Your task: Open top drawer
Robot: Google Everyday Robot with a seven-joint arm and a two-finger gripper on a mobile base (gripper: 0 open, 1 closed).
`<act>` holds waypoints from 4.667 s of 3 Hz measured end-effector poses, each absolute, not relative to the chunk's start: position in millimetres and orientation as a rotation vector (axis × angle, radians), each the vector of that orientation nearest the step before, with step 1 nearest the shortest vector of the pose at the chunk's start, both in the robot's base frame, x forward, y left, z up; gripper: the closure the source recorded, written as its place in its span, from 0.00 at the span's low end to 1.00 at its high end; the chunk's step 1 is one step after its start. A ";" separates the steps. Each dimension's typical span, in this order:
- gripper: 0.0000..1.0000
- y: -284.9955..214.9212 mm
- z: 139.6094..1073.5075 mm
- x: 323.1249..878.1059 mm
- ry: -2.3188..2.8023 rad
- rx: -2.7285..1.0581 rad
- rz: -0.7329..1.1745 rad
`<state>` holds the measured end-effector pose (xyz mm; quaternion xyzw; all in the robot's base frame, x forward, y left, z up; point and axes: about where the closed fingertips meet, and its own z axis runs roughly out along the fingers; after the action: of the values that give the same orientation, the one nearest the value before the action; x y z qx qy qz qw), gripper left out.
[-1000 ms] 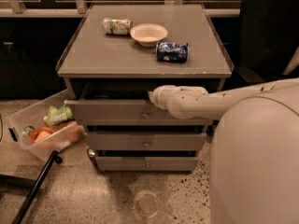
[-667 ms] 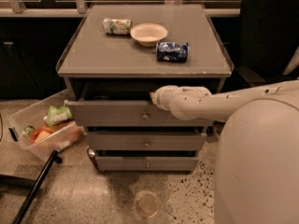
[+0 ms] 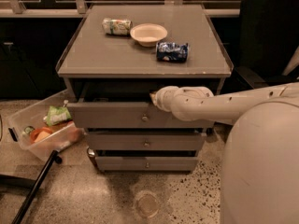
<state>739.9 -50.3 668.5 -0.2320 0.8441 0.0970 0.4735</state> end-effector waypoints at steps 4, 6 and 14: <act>0.15 -57.5 667.9 710.5 2.062 -0.790 0.145; 0.00 -58.5 671.9 715.3 2.062 -0.791 0.145; 0.00 -76.6 639.4 606.2 2.234 -1.478 0.088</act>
Offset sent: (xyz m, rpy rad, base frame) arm -0.1150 -0.0966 -0.0180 -0.7289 -0.0161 0.5845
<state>606.2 -76.6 639.4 -0.5369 0.8115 0.0321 0.2285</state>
